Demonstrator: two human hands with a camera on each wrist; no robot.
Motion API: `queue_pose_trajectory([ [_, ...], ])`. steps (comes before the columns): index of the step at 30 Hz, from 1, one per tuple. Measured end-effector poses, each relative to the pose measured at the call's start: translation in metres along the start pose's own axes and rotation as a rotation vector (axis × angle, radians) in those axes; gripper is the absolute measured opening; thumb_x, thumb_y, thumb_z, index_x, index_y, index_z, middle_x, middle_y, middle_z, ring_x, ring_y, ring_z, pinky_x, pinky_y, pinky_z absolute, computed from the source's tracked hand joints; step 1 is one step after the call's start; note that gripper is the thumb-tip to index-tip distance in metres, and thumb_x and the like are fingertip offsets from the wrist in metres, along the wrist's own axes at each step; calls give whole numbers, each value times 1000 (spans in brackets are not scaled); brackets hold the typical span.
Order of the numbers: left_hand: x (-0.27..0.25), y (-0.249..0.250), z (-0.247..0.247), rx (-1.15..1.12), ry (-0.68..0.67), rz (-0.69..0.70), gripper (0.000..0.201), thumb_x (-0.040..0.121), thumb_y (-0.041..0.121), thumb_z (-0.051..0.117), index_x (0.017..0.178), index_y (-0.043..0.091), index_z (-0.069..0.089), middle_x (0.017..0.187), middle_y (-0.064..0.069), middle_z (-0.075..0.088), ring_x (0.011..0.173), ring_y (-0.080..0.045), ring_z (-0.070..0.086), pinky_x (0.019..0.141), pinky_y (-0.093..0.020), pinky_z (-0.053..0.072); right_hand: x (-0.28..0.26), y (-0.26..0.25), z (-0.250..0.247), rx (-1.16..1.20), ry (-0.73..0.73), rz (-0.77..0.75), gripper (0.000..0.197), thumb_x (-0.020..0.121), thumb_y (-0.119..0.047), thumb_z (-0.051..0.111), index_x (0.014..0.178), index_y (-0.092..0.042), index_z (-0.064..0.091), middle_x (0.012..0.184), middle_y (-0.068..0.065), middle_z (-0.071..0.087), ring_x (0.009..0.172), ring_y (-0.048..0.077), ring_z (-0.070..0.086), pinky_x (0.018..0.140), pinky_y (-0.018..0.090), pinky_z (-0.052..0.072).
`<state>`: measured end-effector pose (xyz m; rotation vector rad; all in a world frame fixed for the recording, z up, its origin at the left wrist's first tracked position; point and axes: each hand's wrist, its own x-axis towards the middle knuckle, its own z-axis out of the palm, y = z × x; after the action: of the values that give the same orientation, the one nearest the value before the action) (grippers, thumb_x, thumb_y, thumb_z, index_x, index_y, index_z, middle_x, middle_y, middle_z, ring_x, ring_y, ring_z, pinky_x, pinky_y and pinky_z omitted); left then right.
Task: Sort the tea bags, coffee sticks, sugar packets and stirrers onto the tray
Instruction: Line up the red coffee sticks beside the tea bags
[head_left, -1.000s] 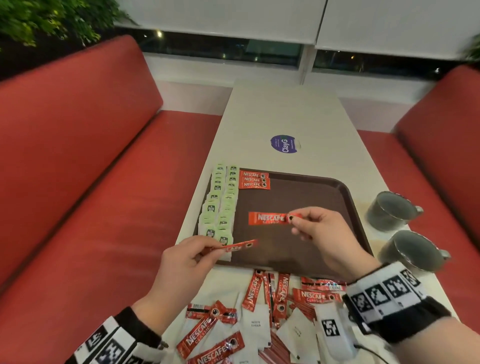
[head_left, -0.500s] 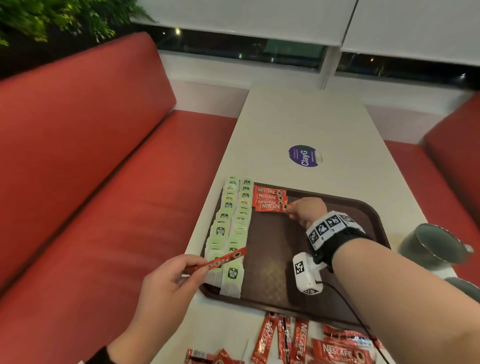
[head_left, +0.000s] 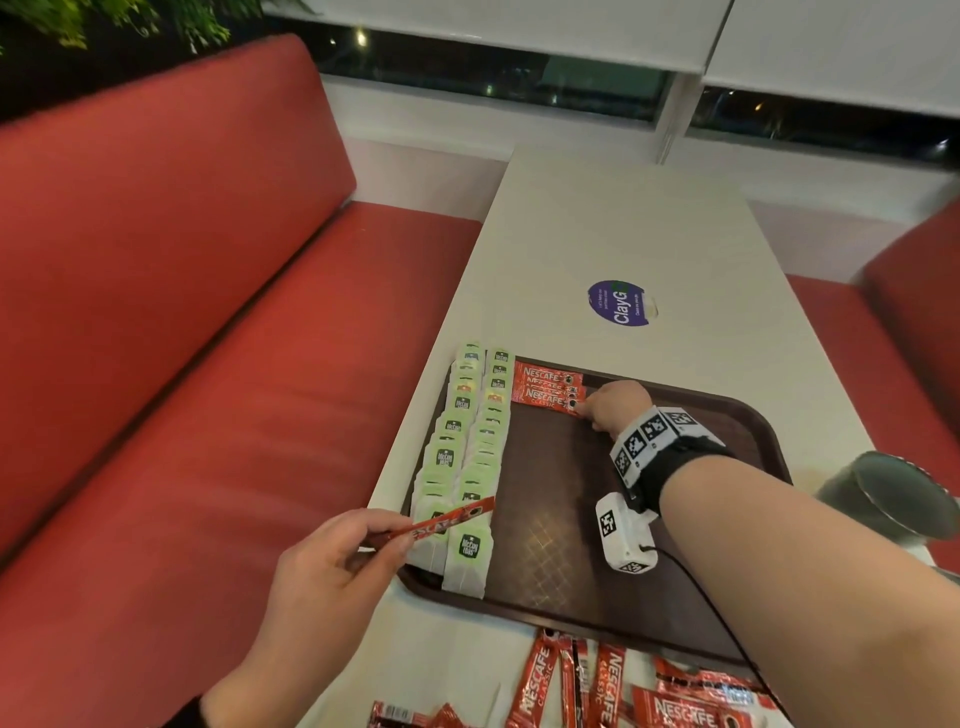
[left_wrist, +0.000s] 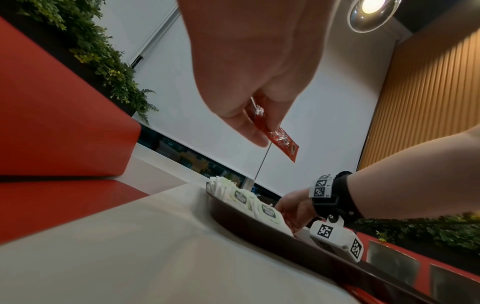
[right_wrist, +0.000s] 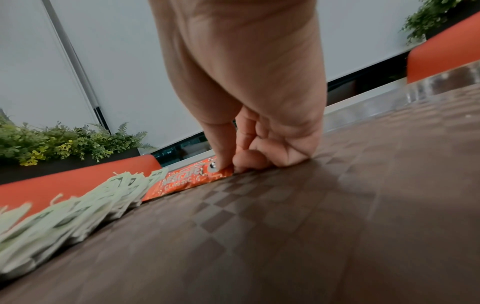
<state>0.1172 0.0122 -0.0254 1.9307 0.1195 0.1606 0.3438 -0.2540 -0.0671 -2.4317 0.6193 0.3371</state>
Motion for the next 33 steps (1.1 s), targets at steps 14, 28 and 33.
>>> queue_pose_trajectory([
  [14,15,17,6,-220,-83,-242,25,81,-7,67,81,18,70,73,-5,73,63,-18,69,68,-32,58,-9,9,-9,36,12,-74,24,92,-26,54,98,-7,67,108,13,68,103,29,63,77,30,47],
  [28,30,50,25,-240,-135,-239,16,83,0,67,87,15,66,79,-4,73,68,-14,71,62,-16,55,-158,8,-46,413,-360,-599,11,83,-8,69,76,-17,70,62,-2,64,57,3,54,56,11,40],
  [33,29,49,28,-242,-123,-233,18,81,1,69,89,17,67,83,-4,71,73,-15,69,64,-16,55,-154,21,-50,444,-358,-558,17,84,-2,66,73,-14,68,59,-1,61,54,4,50,54,13,39],
])
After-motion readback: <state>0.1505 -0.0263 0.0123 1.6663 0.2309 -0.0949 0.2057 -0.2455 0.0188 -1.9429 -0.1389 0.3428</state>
